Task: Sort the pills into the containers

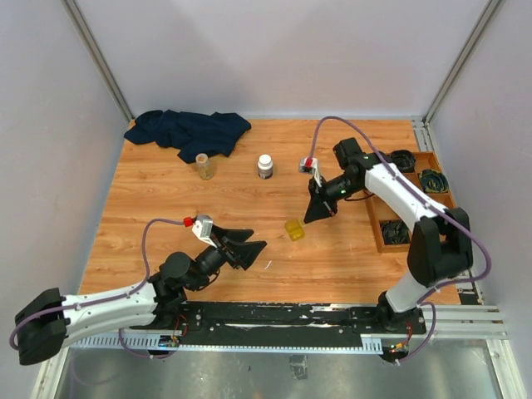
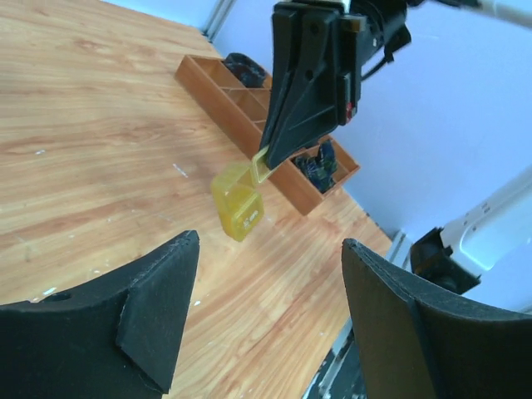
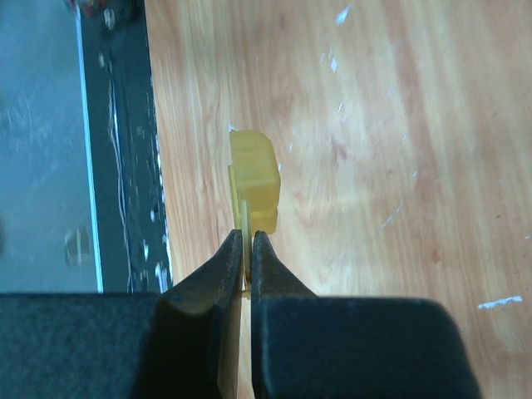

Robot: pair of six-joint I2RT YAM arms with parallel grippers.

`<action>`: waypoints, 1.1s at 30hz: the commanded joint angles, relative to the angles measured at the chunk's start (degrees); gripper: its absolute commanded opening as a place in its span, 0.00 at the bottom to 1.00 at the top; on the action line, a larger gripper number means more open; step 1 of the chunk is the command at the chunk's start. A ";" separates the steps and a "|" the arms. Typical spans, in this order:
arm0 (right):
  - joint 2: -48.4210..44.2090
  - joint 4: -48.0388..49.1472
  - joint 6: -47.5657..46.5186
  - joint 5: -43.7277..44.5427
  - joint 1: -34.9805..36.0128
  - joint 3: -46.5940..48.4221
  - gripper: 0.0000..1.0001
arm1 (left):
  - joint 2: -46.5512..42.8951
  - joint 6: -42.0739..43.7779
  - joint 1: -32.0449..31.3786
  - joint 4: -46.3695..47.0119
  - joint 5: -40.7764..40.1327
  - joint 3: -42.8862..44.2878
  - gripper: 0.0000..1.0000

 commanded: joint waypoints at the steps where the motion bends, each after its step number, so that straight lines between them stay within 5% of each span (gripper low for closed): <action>1: 7.96 -24.42 -18.90 8.55 4.59 7.39 0.01 | -8.83 6.47 0.40 -16.55 0.10 -0.06 0.72; 9: 25.64 -40.66 -29.03 16.75 11.03 21.35 0.01 | -15.11 6.02 0.40 -20.49 0.92 -2.14 0.69; 19: 38.77 -45.00 -27.75 20.61 14.18 34.25 0.11 | -15.01 5.89 0.41 -20.41 1.74 -2.79 0.69; 27: 42.34 -43.22 -23.07 23.66 14.64 42.28 0.32 | -15.78 4.60 0.41 -20.15 2.66 -3.75 0.69; 33: 33.66 -29.67 -13.24 32.08 14.36 38.63 0.46 | -15.70 3.89 0.36 -20.12 2.69 -3.88 0.69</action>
